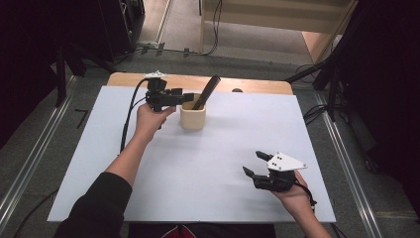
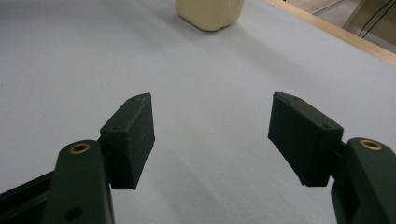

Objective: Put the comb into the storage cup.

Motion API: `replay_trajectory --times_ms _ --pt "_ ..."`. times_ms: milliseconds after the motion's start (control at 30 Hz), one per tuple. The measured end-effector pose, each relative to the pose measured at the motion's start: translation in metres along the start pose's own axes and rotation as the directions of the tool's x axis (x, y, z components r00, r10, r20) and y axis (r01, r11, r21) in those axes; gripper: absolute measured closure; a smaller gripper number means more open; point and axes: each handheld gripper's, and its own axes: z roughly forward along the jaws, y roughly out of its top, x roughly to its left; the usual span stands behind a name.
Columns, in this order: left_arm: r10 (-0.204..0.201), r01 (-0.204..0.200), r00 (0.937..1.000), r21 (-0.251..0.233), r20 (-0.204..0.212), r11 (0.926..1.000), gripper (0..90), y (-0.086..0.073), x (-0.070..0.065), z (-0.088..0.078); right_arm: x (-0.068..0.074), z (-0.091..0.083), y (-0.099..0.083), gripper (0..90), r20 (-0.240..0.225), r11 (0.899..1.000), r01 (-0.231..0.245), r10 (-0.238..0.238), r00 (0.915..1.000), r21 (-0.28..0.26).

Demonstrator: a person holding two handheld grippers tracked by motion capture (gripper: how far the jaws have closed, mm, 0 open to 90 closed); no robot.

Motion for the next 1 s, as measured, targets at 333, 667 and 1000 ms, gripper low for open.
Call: replay_trajectory --times_ms 333,667,1000 --pt "-0.017 0.017 0.9998 0.01 0.007 0.9998 30.7 -0.005 0.0 -0.02 0.001 0.0 0.0 29.5 0.001 1.0 0.002 -0.002 1.0 -0.001" --pt "-0.039 0.038 0.999 0.035 0.023 0.9987 30.8 -0.015 0.001 -0.032 0.001 0.002 0.0 28.4 -0.013 1.0 -0.003 0.004 0.9999 0.012" --pt "-0.042 0.039 0.9982 0.059 0.043 0.9975 30.7 -0.026 -0.002 -0.039 0.0 0.004 -0.001 27.7 -0.011 1.0 -0.003 0.004 0.9999 0.022"
